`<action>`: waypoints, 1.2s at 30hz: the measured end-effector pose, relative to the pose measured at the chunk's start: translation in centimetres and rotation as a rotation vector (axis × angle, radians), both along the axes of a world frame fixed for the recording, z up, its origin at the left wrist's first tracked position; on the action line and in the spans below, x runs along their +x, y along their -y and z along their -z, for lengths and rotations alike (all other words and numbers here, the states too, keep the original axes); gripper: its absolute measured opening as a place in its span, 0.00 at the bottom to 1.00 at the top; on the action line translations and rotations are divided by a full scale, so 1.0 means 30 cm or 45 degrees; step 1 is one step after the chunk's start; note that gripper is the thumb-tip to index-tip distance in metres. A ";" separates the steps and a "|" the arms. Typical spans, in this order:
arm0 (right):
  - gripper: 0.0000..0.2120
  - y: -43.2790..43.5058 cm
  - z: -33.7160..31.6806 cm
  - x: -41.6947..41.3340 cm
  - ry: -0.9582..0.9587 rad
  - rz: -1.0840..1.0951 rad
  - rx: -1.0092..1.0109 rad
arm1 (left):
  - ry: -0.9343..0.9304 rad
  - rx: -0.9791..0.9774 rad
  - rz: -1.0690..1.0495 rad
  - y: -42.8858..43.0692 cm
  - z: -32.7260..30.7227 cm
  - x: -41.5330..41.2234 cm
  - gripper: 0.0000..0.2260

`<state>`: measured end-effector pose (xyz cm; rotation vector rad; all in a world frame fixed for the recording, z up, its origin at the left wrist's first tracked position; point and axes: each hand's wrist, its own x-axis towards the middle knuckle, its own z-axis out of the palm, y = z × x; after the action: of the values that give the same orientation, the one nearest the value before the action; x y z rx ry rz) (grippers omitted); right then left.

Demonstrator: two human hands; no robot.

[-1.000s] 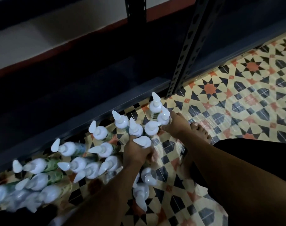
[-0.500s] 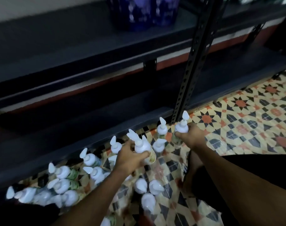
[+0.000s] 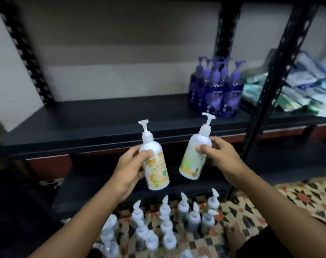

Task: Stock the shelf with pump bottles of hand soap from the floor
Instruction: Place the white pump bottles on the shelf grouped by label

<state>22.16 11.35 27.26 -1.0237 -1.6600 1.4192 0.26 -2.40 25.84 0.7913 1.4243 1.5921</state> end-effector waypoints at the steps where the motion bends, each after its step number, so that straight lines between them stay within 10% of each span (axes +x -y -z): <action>1: 0.11 0.032 -0.017 -0.027 -0.026 -0.050 -0.036 | 0.049 0.030 -0.033 0.028 -0.016 -0.016 0.09; 22: 0.28 0.202 0.065 -0.301 -0.467 -0.382 -0.765 | 0.489 0.047 -0.258 0.128 0.002 -0.053 0.23; 27: 0.16 0.188 0.060 -0.288 -0.436 -0.454 -0.586 | 0.404 0.019 -0.195 0.100 0.007 -0.040 0.14; 36: 0.24 0.195 0.064 -0.307 -0.483 -0.333 -0.520 | 0.416 0.093 -0.126 0.090 0.009 -0.020 0.17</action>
<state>12.95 5.51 25.33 -0.6979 -1.2861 2.0420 -0.34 -5.10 25.58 0.4789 1.1898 1.7647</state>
